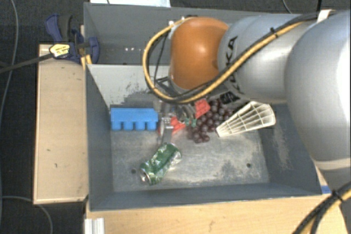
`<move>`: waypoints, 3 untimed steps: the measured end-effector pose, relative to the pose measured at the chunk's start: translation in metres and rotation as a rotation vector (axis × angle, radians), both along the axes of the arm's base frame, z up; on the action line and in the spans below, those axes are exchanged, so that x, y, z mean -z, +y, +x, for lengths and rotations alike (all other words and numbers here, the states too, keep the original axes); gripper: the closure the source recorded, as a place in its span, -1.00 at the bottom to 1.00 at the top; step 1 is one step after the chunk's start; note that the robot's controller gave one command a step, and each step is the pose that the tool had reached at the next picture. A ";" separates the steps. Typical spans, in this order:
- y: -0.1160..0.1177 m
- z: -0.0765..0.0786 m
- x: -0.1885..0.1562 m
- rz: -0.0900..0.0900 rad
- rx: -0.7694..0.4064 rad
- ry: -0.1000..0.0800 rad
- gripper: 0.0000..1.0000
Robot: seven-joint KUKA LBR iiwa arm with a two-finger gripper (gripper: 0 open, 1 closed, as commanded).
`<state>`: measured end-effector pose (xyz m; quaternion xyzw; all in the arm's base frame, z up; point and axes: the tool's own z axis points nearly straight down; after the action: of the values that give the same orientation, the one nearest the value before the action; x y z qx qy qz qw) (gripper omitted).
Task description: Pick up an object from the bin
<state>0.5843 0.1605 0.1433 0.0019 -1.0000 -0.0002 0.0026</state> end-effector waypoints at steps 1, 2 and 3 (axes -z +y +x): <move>-0.001 0.002 -0.005 0.001 0.003 -0.008 -1.00; -0.006 -0.011 0.002 0.001 -0.038 -0.006 -1.00; -0.029 -0.035 0.005 0.002 -0.119 -0.008 -1.00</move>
Offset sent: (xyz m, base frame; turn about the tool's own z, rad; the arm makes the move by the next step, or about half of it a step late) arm -0.0300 -0.0157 -0.0135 -0.0995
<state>0.5491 0.1314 0.1379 0.0614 -0.9981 -0.0012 -0.0013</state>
